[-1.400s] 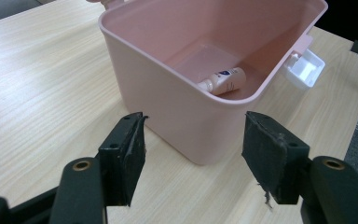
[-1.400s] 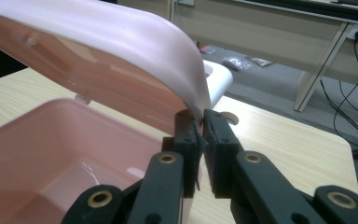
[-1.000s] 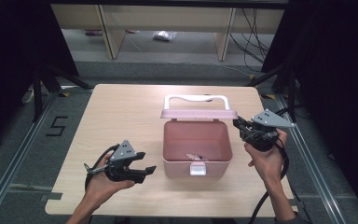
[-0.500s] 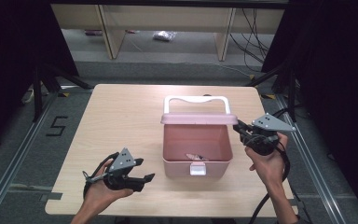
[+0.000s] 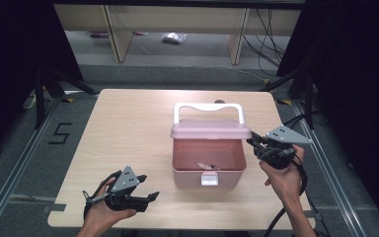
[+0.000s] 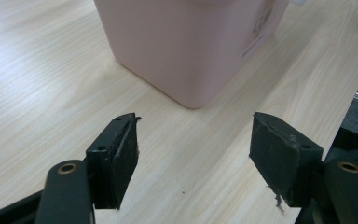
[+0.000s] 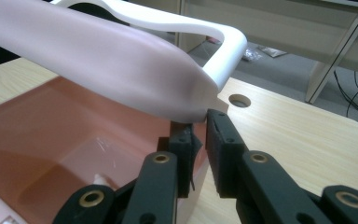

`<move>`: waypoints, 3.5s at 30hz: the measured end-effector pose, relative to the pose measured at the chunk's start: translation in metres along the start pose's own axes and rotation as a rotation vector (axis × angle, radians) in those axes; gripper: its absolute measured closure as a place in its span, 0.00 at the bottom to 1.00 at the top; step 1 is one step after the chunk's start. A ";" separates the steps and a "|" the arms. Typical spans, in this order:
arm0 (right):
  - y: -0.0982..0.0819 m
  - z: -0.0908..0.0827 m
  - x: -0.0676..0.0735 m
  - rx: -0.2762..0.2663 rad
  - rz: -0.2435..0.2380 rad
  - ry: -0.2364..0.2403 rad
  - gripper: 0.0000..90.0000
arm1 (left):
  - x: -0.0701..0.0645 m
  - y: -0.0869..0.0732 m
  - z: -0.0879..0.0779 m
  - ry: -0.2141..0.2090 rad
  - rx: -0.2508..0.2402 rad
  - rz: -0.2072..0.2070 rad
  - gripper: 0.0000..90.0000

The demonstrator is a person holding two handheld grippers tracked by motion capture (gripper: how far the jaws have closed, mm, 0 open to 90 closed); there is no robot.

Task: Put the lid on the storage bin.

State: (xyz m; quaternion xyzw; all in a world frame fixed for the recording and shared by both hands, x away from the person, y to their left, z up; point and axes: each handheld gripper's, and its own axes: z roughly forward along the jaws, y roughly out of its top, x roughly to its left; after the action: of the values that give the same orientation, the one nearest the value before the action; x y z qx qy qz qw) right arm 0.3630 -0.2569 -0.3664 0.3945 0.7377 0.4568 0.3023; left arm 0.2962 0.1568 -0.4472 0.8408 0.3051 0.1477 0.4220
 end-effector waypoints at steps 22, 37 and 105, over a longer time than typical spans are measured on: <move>-0.019 0.000 0.004 0.064 0.032 0.041 0.88 | -0.009 -0.019 0.010 0.002 0.060 0.020 0.33; -0.029 -0.003 0.007 0.085 0.030 0.053 0.87 | -0.015 -0.029 0.013 -0.013 0.077 0.002 0.33; -0.074 -0.040 0.018 0.136 0.130 0.134 0.52 | -0.015 -0.041 0.008 -0.015 0.102 0.007 0.33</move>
State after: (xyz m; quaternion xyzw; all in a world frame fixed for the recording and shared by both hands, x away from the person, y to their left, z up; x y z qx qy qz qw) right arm 0.2990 -0.2789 -0.4198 0.4296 0.7586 0.4496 0.1946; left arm 0.2732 0.1611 -0.4852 0.8633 0.3063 0.1272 0.3805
